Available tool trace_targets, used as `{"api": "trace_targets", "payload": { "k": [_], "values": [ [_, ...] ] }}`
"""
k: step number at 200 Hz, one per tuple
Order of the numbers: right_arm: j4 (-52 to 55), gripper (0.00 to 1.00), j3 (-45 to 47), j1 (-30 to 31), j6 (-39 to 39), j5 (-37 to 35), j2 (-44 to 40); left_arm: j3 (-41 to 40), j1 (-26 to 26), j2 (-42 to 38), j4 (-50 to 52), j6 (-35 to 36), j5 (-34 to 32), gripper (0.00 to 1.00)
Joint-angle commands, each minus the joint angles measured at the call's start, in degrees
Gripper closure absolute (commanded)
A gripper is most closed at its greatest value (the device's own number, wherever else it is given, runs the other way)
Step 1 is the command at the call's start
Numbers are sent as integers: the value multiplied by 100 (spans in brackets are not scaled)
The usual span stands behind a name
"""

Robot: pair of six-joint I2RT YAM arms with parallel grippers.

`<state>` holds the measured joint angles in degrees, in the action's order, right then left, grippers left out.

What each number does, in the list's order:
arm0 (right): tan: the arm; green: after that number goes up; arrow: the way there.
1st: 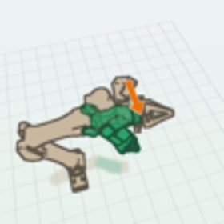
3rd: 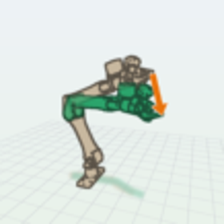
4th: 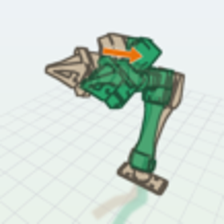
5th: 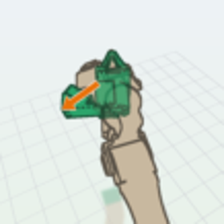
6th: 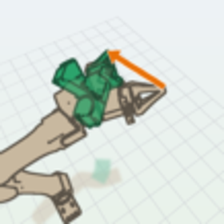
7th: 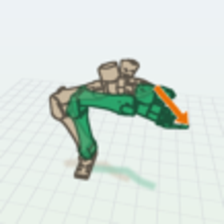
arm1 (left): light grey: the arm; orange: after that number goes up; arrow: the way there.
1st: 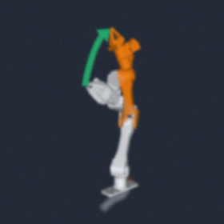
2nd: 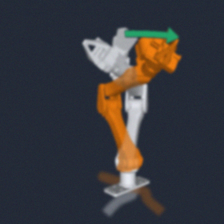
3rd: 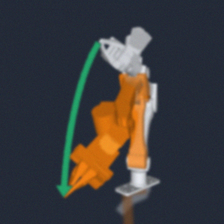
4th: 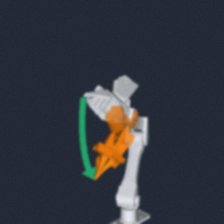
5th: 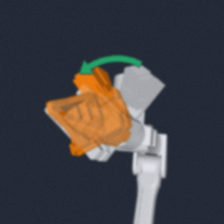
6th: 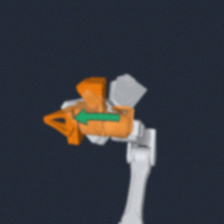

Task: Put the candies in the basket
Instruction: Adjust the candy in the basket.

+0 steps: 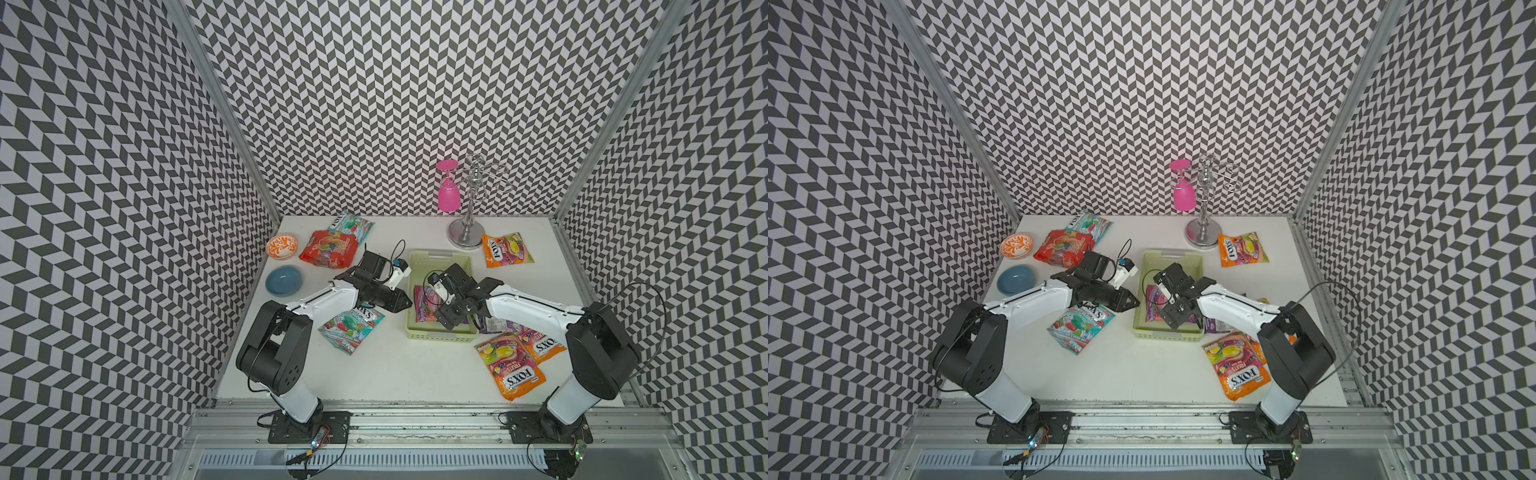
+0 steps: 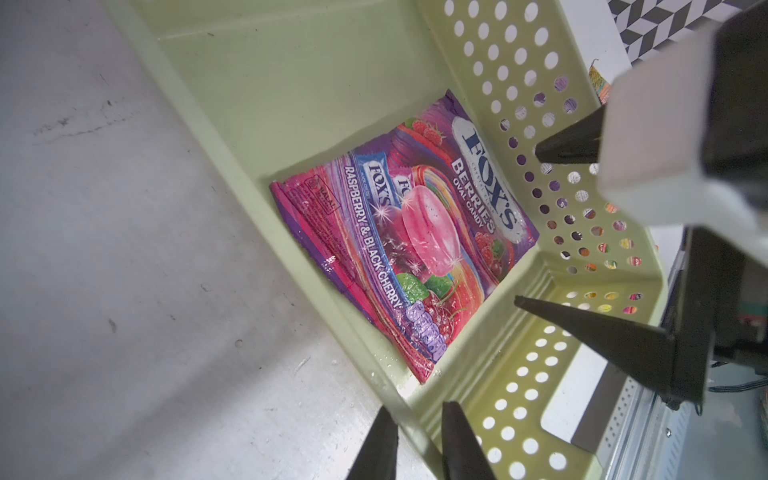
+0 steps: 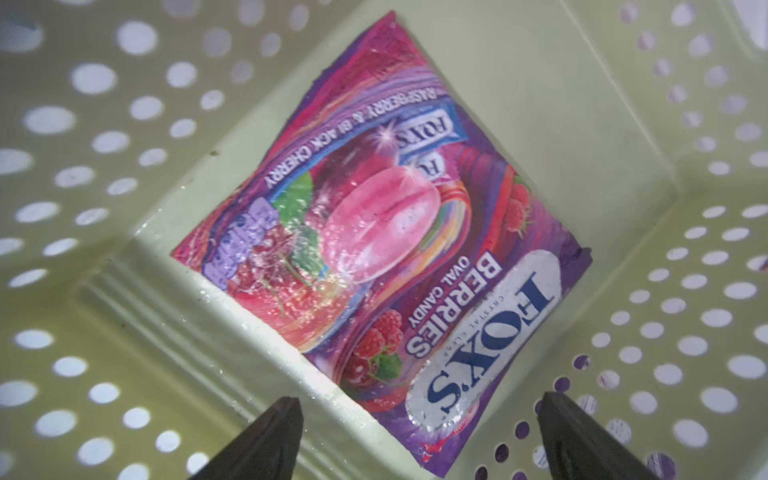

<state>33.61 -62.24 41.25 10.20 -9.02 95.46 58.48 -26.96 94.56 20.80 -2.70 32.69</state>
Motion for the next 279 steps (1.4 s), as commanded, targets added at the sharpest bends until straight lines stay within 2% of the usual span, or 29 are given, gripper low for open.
{"api": "trace_targets", "payload": {
  "k": [1, 48, 108, 134, 201, 224, 245, 279],
  "values": [
    [-221, 6, 165, 211, 528, -104, 104, -81, 32, -46, -65, 6, 27, 78],
    [-513, 7, 104, 242, 441, -874, 406, -91, 33, -29, -84, -19, 104, 80],
    [-744, 11, -306, 215, 241, -949, 909, -143, 31, -77, -118, -58, 216, 81],
    [-834, 15, -561, 92, 87, -1090, 1027, -152, 33, -96, -129, -72, 223, 81],
    [-1030, 35, -951, -12, 119, -1263, 1320, -187, 28, -105, -168, -132, 334, 81],
    [-977, 35, -1149, -8, 160, -1408, 1377, -203, 27, -116, -190, -144, 359, 82],
    [-535, 34, -1357, 36, 9, -1256, 1176, -184, 33, -122, -180, -152, 370, 81],
    [-94, 30, -1006, 74, -195, -81, 238, -185, 25, -175, -181, -157, 352, 82]
  ]
}}
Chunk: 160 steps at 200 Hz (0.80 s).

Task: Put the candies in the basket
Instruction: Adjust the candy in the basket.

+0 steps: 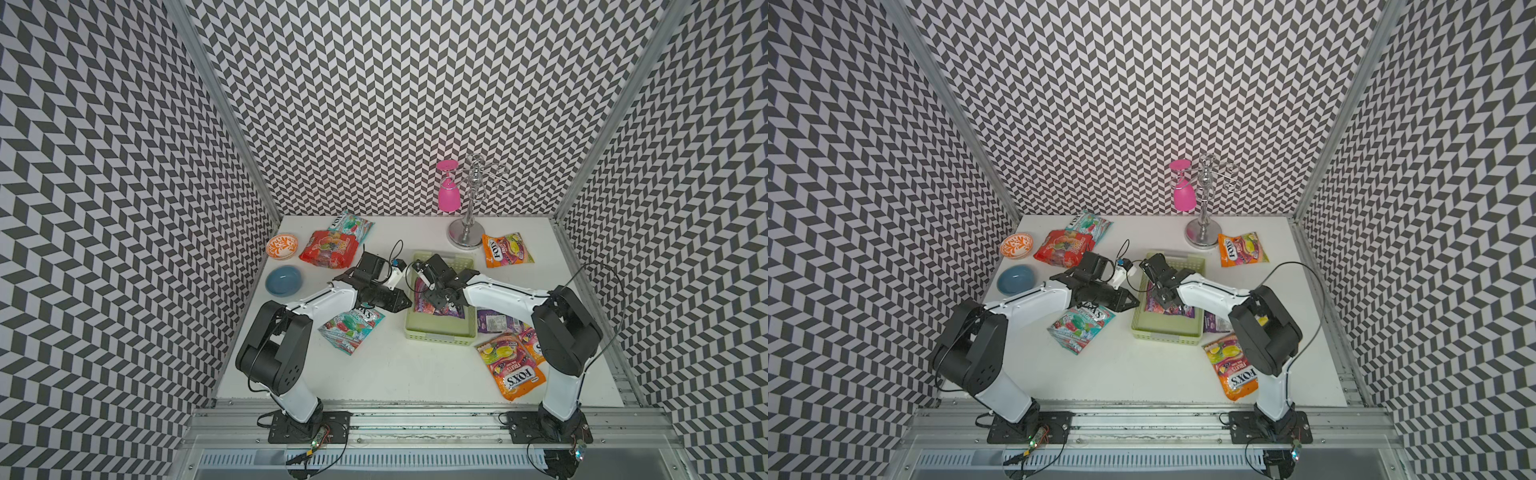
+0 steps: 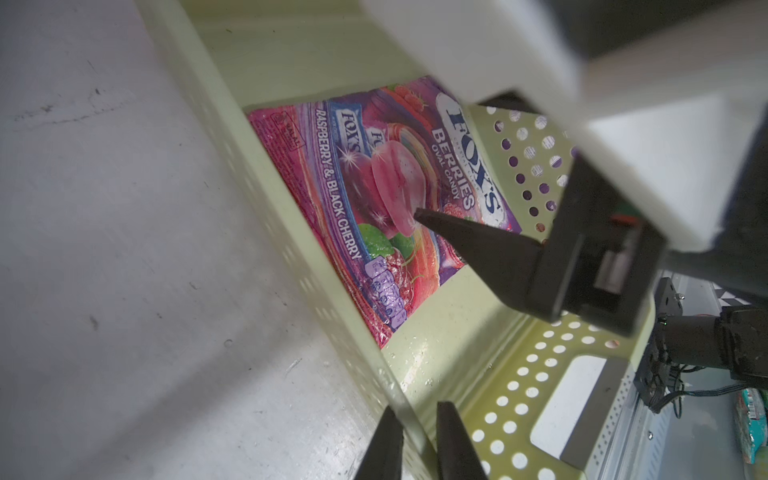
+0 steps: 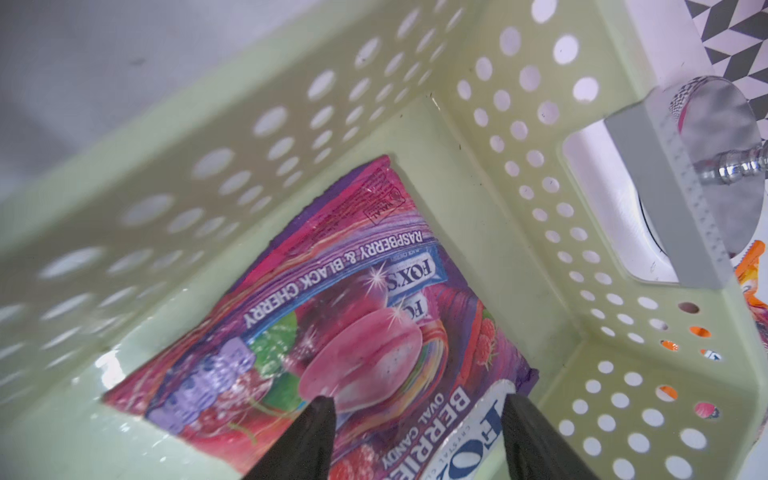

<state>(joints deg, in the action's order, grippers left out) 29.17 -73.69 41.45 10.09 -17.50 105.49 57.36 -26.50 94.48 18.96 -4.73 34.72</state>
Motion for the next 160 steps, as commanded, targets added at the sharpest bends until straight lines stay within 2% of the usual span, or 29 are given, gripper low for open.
{"api": "trace_targets", "payload": {
  "k": [1, 30, 62, 100, 130, 160],
  "values": [
    [369, 30, 151, 60, -187, 788, -784, -75, -17, -171, 2, 40, 145, 82],
    [361, 23, 734, 183, -51, 310, -1039, -154, -2, -229, -49, 26, 129, 81],
    [19, 21, 1110, 214, -390, -230, -732, -138, -4, -210, -46, 13, 117, 81],
    [-271, 19, 1155, 223, -578, -201, -327, -126, -2, -191, -41, -15, 147, 81],
    [-525, 19, 1054, 191, -473, -385, 21, -145, 3, -198, -53, -19, 217, 81],
    [-939, 26, 946, -14, -465, -416, 214, -144, -4, -185, -67, -44, 263, 81]
  ]
}}
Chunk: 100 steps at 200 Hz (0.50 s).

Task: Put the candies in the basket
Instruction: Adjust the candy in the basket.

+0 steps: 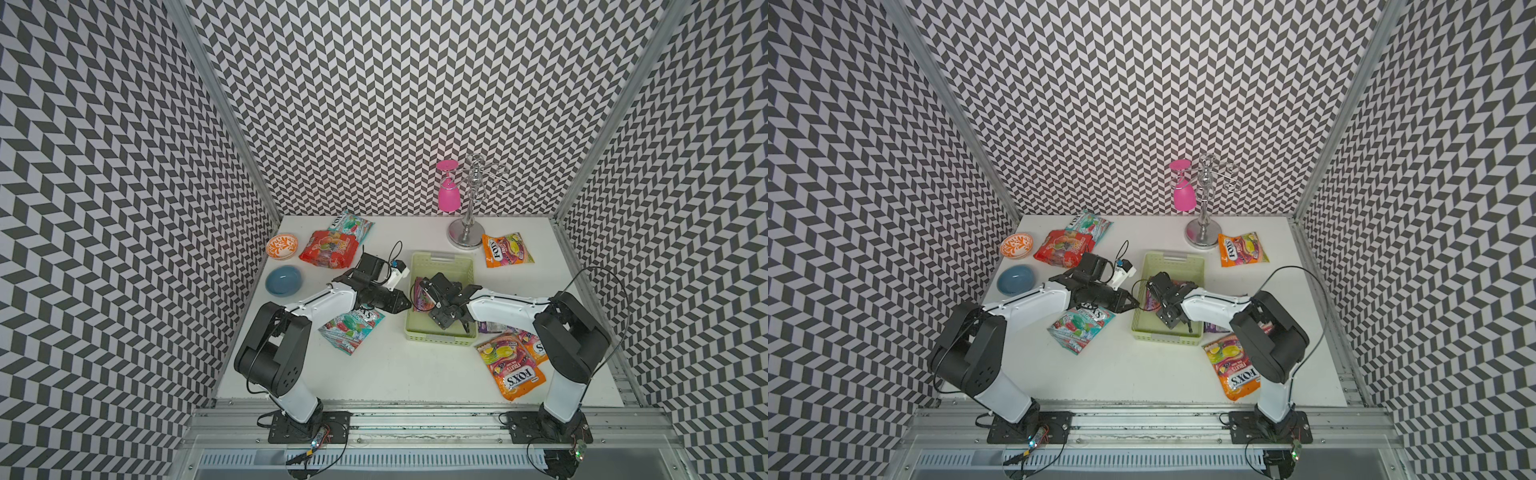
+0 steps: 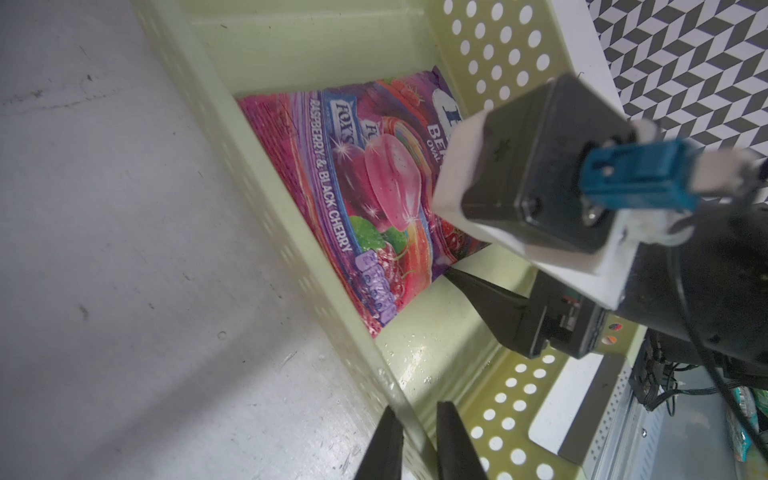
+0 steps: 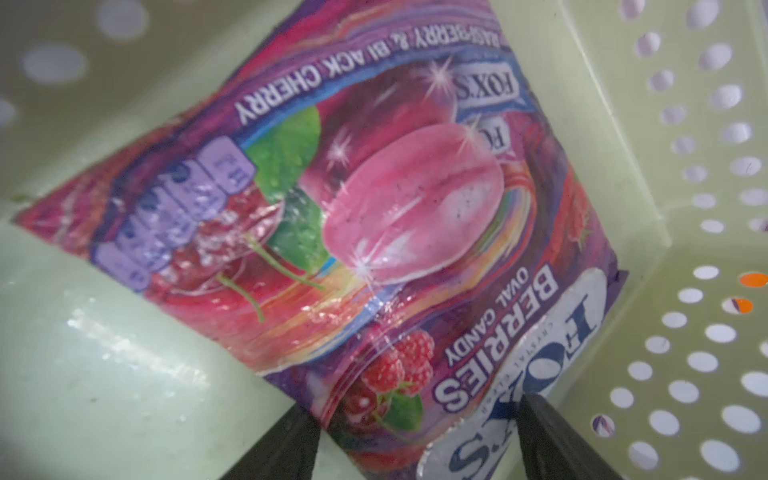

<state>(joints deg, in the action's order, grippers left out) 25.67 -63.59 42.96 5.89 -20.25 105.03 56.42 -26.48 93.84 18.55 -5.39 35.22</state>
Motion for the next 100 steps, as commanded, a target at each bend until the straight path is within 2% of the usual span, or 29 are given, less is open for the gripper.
{"api": "trace_targets", "payload": {
  "k": [1, 21, 82, 100],
  "values": [
    [-611, 26, -64, -174, -49, -139, 262, -51, -6, -121, -21, 21, 213, 81],
    [-819, 30, -142, -285, 3, -128, 332, -61, -1, -127, -35, 20, 222, 81],
    [-1048, 31, -381, -296, 505, 103, 346, -61, -6, -121, -40, -8, 231, 81],
    [-942, 28, -385, -280, 443, 207, 168, -86, 5, -178, -51, -31, 239, 71]
  ]
}}
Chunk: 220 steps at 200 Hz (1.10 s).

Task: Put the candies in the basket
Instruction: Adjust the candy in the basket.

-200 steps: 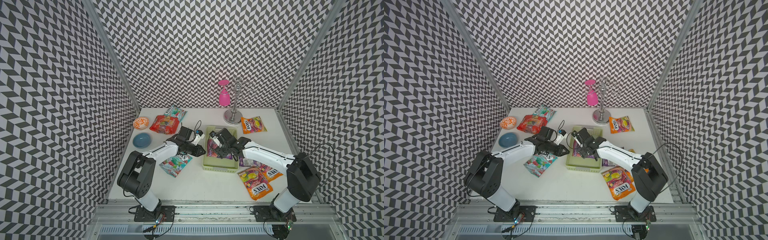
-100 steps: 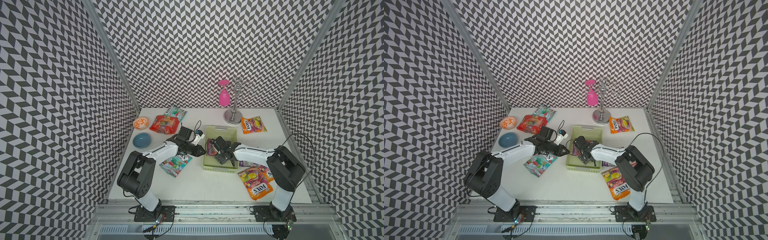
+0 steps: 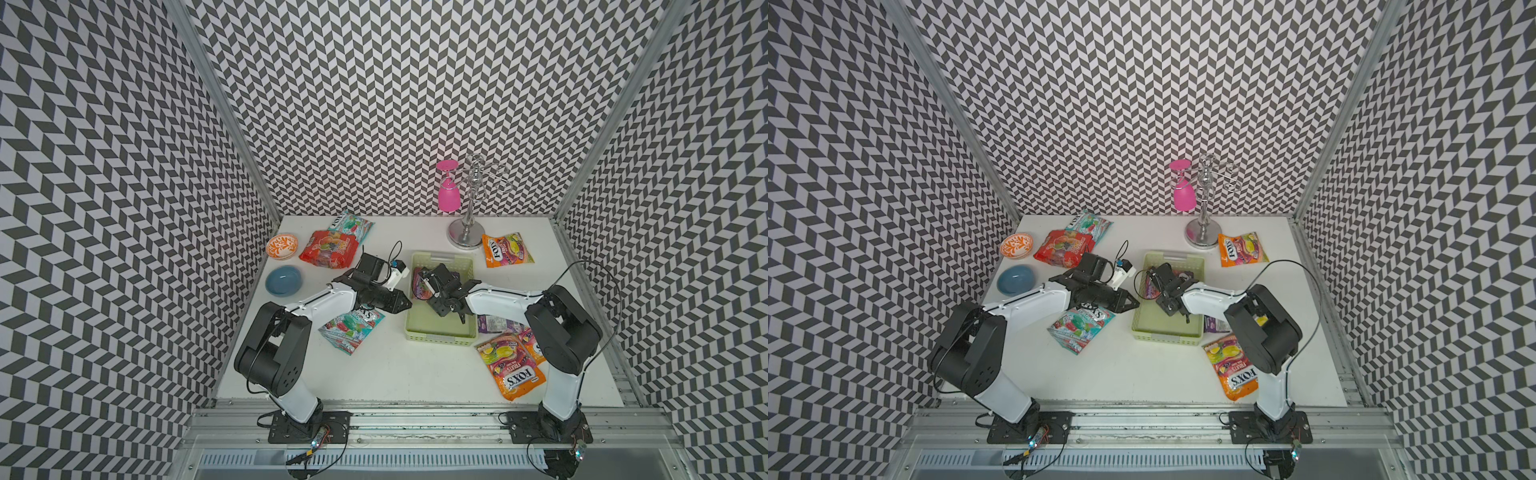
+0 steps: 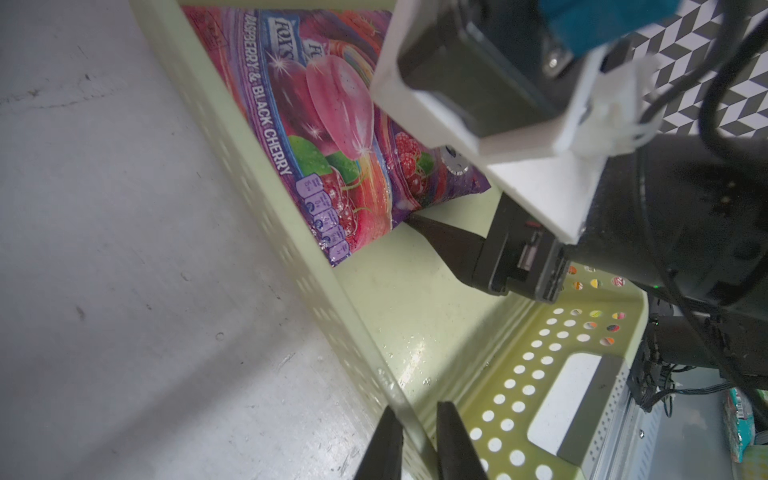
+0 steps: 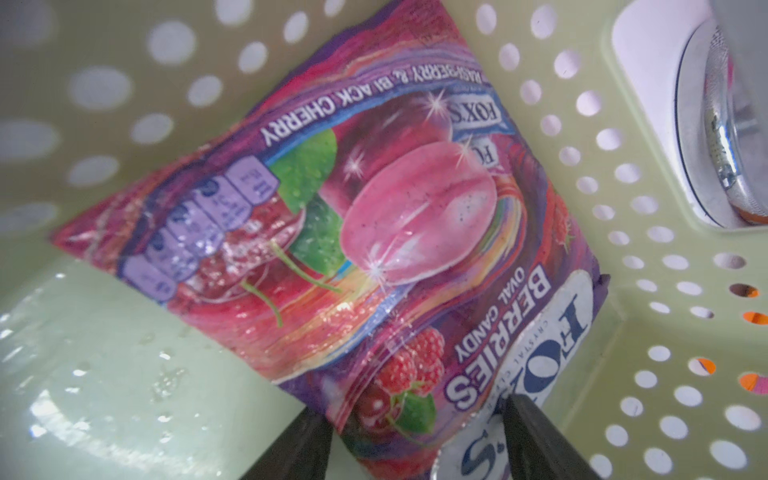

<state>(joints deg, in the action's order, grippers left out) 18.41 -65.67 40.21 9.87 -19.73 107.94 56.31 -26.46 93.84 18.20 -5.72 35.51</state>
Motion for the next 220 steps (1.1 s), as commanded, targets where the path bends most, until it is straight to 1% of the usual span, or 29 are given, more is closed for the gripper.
{"api": "trace_targets", "payload": {
  "k": [1, 10, 39, 55, 60, 66, 83, 88, 91, 103, 120, 127, 143, 146, 151, 163, 169, 187, 198, 220],
  "values": [
    [-207, 27, -176, -4, 39, 158, -137, -76, 2, -189, -17, 1, 211, 71],
    [-86, 27, -191, 10, -14, 221, -282, -93, 24, -228, -27, 5, 211, 64],
    [212, 24, -10, -2, -245, 632, -1081, -136, 117, -515, -27, 26, 121, 47],
    [452, 24, 34, -13, -355, 828, -1459, -140, 169, -786, -2, 96, 34, 43],
    [516, 24, 51, -20, -401, 850, -1578, -147, 183, -863, 17, 130, 5, 41],
    [579, 23, 86, -24, -444, 862, -1713, -147, 210, -993, 38, 169, -15, 36],
    [700, 22, 222, -95, -778, 748, -2055, -230, 337, -1339, 50, 322, -85, 32],
    [727, 22, 273, -149, -883, 748, -2141, -256, 367, -1414, 68, 381, -159, 26],
    [752, 22, 289, -185, -952, 737, -2183, -268, 389, -1458, 78, 412, -204, 25],
    [828, 22, 363, -372, -1332, 748, -2336, -366, 521, -1602, 89, 573, -327, 24],
    [883, 23, 493, -746, -1901, 1021, -2492, -461, 747, -1764, 109, 820, -570, 21],
    [884, 24, 553, -911, -2151, 1168, -2522, -471, 840, -1817, 129, 924, -664, 17],
    [891, 25, 664, -1199, -2503, 1467, -2535, -472, 1021, -1927, 186, 1146, -925, 15],
    [892, 26, 688, -1258, -2572, 1494, -2525, -472, 1058, -1938, 197, 1189, -969, 13],
    [884, 26, 709, -1283, -2616, 1525, -2513, -472, 1100, -1972, 215, 1243, -1050, 10],
    [853, 27, 763, -1362, -2761, 1653, -2456, -472, 1191, -2001, 299, 1464, -1217, 8],
    [804, 27, 798, -1392, -2808, 1762, -2407, -465, 1237, -2009, 344, 1545, -1314, 5],
    [600, 28, 926, -1426, -2948, 1977, -2253, -493, 1480, -2100, 442, 1643, -1509, 4],
    [468, 29, 998, -1457, -3029, 2048, -2153, -508, 1656, -2148, 526, 1661, -1611, 1],
    [296, 30, 981, -1492, -3064, 2196, -1938, -579, 1995, -2184, 788, 1800, -1832, 1]
  ]
}}
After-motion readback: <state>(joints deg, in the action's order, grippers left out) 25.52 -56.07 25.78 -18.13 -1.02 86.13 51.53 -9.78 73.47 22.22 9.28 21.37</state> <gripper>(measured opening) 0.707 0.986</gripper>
